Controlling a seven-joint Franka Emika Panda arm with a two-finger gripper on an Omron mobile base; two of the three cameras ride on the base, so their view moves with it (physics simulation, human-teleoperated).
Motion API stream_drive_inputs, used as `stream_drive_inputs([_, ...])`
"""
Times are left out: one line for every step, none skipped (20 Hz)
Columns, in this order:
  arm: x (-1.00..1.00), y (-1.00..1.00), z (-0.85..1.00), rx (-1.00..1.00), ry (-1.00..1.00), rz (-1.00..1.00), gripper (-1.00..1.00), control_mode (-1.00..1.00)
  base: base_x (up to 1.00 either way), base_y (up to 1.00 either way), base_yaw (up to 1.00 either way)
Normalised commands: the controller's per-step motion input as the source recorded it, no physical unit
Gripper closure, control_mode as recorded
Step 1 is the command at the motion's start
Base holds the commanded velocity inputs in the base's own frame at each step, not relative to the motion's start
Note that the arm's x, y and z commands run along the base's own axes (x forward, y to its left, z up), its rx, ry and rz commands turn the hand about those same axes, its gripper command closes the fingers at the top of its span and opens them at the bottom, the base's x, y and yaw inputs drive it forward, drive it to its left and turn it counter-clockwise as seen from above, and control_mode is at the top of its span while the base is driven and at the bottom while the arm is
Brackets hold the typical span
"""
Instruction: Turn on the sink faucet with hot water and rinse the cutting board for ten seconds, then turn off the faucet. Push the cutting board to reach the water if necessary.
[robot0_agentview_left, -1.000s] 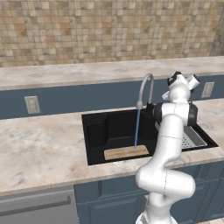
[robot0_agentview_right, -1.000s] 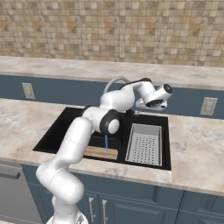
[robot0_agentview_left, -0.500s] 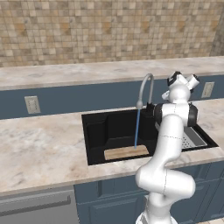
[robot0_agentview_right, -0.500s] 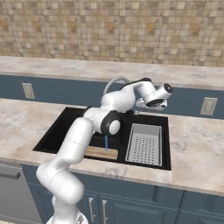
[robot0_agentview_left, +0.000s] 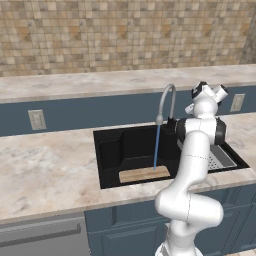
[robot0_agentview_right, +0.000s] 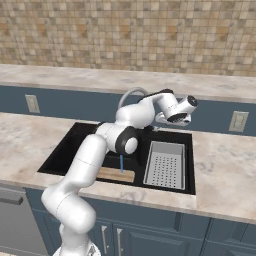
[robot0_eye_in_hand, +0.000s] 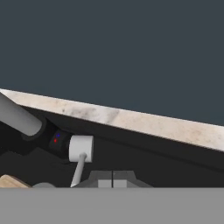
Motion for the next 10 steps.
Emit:
stream_drive_inputs([0.00,0.00,0.00,0.00,0.00,0.00,1.00,-1.00,0.00,0.00,0.00])
stream_drive_inputs([0.00,0.00,0.00,0.00,0.00,0.00,1.00,-1.00,0.00,0.00,0.00])
stream_drive_inputs([0.00,0.00,0.00,0.00,0.00,0.00,1.00,-1.00,0.00,0.00,0.00])
stream_drive_inputs([0.00,0.00,0.00,0.00,0.00,0.00,1.00,-1.00,0.00,0.00,0.00])
stream_drive_inputs([0.00,0.00,0.00,0.00,0.00,0.00,1.00,-1.00,0.00,0.00,0.00])
stream_drive_inputs([0.00,0.00,0.00,0.00,0.00,0.00,1.00,-1.00,0.00,0.00,0.00])
stream_drive_inputs([0.00,0.00,0.00,0.00,0.00,0.00,1.00,-1.00,0.00,0.00,0.00])
stream_drive_inputs([0.00,0.00,0.00,0.00,0.00,0.00,1.00,-1.00,0.00,0.00,0.00])
stream_drive_inputs([0.00,0.00,0.00,0.00,0.00,0.00,1.00,-1.00,0.00,0.00,0.00])
stream_drive_inputs([0.00,0.00,0.00,0.00,0.00,0.00,1.00,-1.00,0.00,0.00,0.00])
